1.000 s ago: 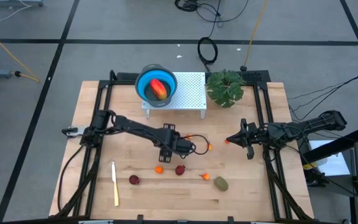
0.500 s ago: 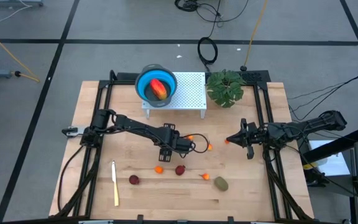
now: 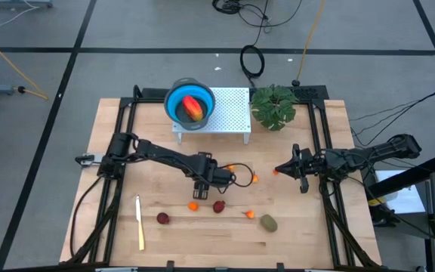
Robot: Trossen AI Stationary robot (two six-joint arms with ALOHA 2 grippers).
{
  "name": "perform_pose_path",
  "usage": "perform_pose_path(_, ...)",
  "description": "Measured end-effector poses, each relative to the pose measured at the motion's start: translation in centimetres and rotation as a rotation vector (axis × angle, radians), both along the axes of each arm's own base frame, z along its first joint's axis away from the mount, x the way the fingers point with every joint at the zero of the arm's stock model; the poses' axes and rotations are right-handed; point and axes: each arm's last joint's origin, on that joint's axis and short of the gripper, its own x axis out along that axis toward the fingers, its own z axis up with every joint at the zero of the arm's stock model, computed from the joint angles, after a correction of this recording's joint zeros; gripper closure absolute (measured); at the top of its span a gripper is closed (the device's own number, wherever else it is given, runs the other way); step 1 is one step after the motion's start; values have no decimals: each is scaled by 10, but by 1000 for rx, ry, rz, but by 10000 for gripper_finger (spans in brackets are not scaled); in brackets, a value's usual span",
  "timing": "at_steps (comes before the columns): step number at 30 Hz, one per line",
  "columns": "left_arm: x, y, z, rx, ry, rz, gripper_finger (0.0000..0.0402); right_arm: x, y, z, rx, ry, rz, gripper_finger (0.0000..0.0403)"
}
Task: Pick & Place Fruit
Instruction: Put the kiwi in the blue strainer bowl on the shelf
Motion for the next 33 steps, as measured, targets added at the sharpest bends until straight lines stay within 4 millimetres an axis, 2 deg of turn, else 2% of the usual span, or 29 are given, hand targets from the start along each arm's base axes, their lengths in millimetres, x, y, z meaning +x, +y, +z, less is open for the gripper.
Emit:
perform_pose_path(6, -9, -1, 40, -39, -90, 15, 203, 0, 0, 0, 1, -1, 1, 403)
perform_pose_path(11, -26, 1, 86, -84, -228, 63, 200, 0, 0, 0, 1, -2, 1, 403)
perform_pose_path(21, -62, 6, 174, -184, -638, 146, 195, 0, 0, 0, 1, -1, 2, 403)
perform_pose_path(29, -80, 14, 219, -256, -920, 223, 195, 0, 0, 0, 1, -1, 2, 403)
perform_pose_path(33, -88, 25, 233, -238, -1029, 348, 195, 0, 0, 0, 0, -1, 2, 403)
